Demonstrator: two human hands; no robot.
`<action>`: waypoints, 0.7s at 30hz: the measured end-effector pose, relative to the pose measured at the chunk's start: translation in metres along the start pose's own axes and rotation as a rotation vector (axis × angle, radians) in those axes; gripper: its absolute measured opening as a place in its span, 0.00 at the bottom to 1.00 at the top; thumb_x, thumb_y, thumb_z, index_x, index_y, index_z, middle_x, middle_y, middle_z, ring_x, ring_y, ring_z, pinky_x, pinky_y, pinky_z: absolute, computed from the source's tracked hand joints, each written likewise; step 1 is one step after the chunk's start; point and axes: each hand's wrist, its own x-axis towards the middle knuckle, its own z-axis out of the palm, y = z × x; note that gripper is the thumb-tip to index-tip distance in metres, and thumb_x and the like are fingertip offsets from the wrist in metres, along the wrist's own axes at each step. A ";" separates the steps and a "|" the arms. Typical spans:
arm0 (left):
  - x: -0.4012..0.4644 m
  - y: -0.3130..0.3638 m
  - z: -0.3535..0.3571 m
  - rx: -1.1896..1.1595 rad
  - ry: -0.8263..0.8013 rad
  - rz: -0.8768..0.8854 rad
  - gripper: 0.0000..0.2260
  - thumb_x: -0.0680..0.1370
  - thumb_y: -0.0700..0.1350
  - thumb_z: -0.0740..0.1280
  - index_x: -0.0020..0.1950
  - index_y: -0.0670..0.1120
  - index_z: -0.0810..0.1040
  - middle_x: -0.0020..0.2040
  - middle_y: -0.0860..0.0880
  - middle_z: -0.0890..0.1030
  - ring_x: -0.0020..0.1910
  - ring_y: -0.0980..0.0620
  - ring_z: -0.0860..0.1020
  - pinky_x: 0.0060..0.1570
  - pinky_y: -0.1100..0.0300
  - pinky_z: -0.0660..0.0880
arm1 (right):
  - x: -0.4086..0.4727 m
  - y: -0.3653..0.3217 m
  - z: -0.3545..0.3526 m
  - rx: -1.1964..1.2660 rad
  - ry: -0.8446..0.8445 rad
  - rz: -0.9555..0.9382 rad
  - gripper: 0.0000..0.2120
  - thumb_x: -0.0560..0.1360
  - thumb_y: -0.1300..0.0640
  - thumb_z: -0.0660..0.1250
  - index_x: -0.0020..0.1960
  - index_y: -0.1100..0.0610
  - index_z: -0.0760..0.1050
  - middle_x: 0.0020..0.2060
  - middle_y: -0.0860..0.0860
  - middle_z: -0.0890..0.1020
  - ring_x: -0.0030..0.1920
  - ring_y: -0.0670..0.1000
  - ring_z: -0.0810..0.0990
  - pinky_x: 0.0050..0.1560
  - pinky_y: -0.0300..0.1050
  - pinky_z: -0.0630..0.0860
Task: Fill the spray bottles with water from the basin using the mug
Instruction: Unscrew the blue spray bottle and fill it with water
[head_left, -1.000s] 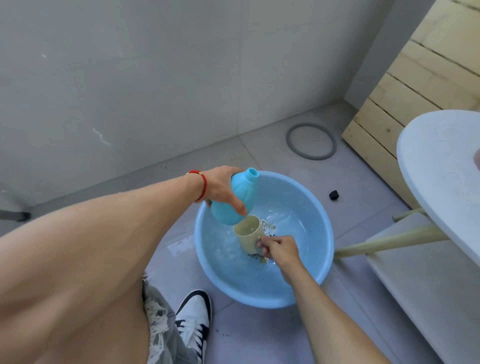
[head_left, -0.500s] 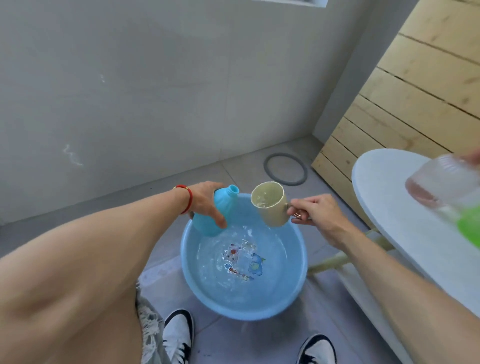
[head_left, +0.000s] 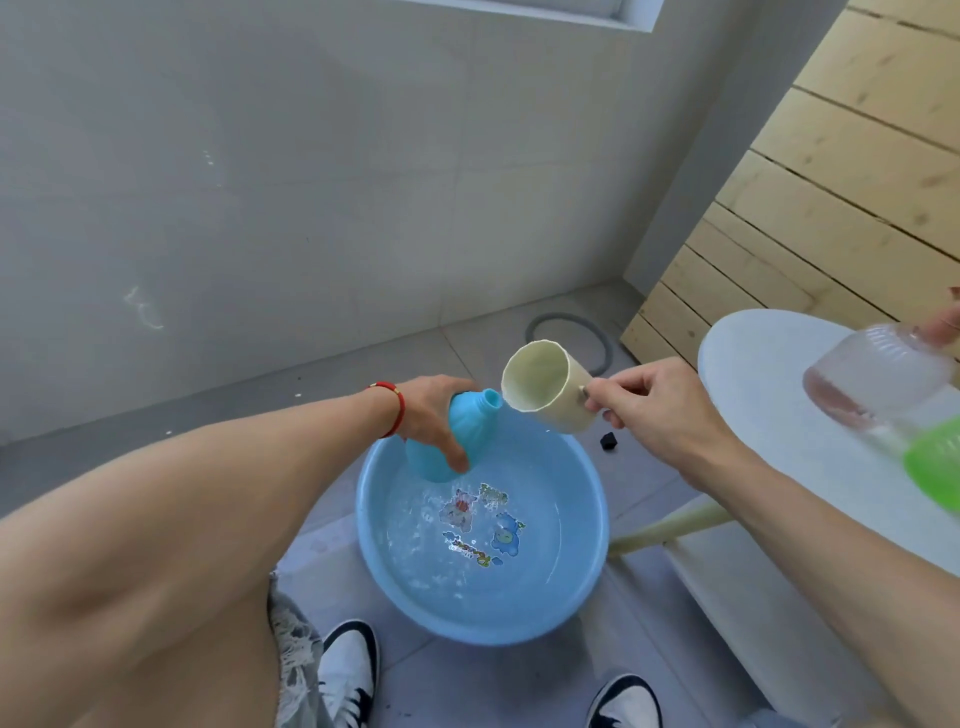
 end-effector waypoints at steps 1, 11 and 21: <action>0.001 0.000 0.001 -0.005 -0.003 0.003 0.28 0.58 0.51 0.86 0.51 0.61 0.76 0.51 0.55 0.82 0.50 0.52 0.82 0.48 0.44 0.85 | 0.000 -0.002 0.001 -0.020 0.004 -0.015 0.13 0.75 0.53 0.72 0.32 0.54 0.85 0.29 0.58 0.81 0.30 0.49 0.73 0.36 0.48 0.73; 0.005 -0.003 0.002 -0.011 -0.059 -0.013 0.29 0.55 0.55 0.86 0.49 0.64 0.75 0.53 0.55 0.82 0.52 0.50 0.82 0.47 0.43 0.85 | 0.002 0.005 0.001 -0.201 0.052 -0.126 0.19 0.75 0.50 0.69 0.39 0.68 0.79 0.28 0.50 0.66 0.31 0.48 0.63 0.33 0.47 0.65; 0.007 0.003 0.005 0.028 -0.092 -0.036 0.31 0.57 0.54 0.86 0.53 0.64 0.74 0.54 0.54 0.81 0.52 0.48 0.83 0.45 0.44 0.86 | -0.001 0.004 -0.002 -0.294 0.079 -0.198 0.19 0.76 0.53 0.67 0.34 0.66 0.76 0.27 0.49 0.60 0.31 0.49 0.58 0.33 0.47 0.60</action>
